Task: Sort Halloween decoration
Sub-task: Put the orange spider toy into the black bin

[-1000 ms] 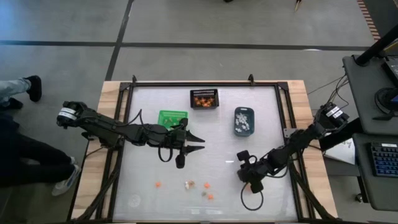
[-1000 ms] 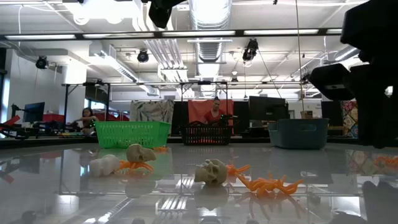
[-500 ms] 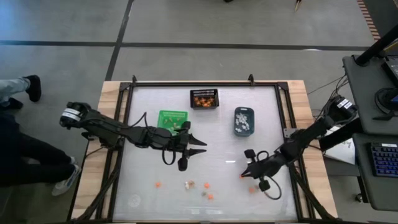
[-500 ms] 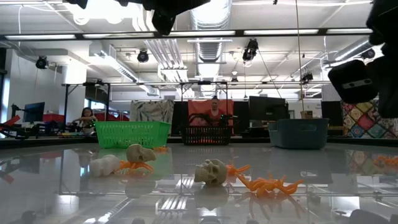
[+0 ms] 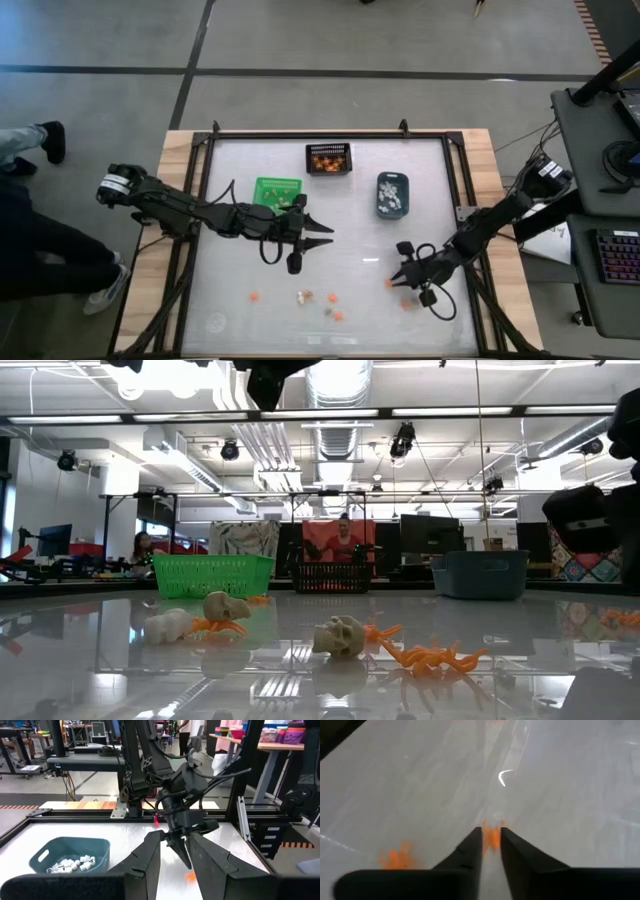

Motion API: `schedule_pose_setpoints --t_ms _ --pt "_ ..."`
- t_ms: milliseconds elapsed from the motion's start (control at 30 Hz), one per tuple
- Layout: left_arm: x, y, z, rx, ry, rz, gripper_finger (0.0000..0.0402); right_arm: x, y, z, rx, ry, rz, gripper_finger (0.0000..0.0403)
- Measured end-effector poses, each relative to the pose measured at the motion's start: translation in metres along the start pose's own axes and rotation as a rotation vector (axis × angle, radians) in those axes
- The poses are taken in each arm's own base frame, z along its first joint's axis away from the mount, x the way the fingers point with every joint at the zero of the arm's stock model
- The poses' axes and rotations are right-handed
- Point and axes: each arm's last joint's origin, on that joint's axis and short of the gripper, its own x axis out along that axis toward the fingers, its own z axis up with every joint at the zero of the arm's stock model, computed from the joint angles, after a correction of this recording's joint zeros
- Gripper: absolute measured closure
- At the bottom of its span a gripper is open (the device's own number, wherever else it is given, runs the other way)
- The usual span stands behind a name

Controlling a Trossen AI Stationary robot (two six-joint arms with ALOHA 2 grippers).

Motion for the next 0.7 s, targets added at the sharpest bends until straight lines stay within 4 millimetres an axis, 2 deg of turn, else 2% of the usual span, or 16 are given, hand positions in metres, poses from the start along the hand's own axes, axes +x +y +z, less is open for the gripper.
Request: schedule_pose_setpoints --t_ms 267,400,533,700 --pt "0.000 0.000 0.000 0.000 -0.004 0.000 0.0311 0.012 0.003 0.005 0.034 0.018 -0.038 0.0206" --pt "0.000 0.000 0.001 0.000 -0.007 0.000 0.0311 0.023 0.005 0.003 0.025 0.061 -0.048 0.0159" --pt "0.000 0.000 0.001 -0.001 -0.007 0.000 0.0311 0.032 0.006 0.001 0.039 0.081 -0.058 0.0145" --pt "0.000 0.000 0.001 0.000 -0.008 -0.001 0.0311 0.036 0.006 -0.005 0.041 0.101 -0.060 0.0179"
